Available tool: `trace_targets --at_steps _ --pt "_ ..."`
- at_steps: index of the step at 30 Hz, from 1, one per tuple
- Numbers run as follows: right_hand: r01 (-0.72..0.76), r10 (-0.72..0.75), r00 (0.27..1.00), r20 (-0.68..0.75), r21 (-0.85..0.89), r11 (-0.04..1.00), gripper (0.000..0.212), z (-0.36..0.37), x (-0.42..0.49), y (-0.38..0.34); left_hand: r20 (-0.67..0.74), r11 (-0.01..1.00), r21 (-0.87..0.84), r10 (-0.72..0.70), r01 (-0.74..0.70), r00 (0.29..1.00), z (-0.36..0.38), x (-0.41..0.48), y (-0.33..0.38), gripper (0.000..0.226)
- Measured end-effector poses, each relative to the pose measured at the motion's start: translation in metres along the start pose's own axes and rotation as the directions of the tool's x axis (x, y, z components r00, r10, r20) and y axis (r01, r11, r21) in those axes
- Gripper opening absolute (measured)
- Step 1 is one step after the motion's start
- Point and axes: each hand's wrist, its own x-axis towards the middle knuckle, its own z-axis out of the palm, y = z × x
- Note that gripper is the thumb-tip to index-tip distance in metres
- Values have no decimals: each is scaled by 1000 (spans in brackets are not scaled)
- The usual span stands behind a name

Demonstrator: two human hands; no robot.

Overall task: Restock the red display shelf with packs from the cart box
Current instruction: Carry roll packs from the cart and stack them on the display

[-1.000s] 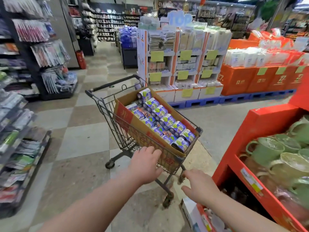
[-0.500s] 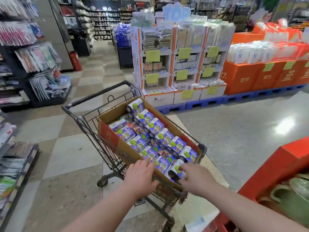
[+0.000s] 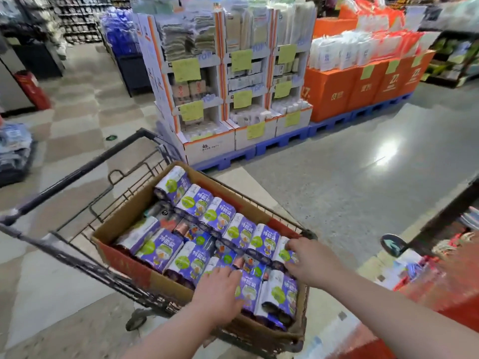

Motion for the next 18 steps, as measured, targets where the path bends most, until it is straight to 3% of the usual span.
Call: trace_targets --at_steps 5,10,18 --pt "-168 159 968 196 33 985 35 46 40 6 61 999 -17 41 -40 997 -5 55 -44 60" --pt "-373 292 875 386 155 915 40 105 56 14 146 996 24 77 -81 986 7 92 -74 63" --pt "-660 425 699 575 288 694 65 168 72 20 300 993 44 90 -108 950 29 136 -100 69"
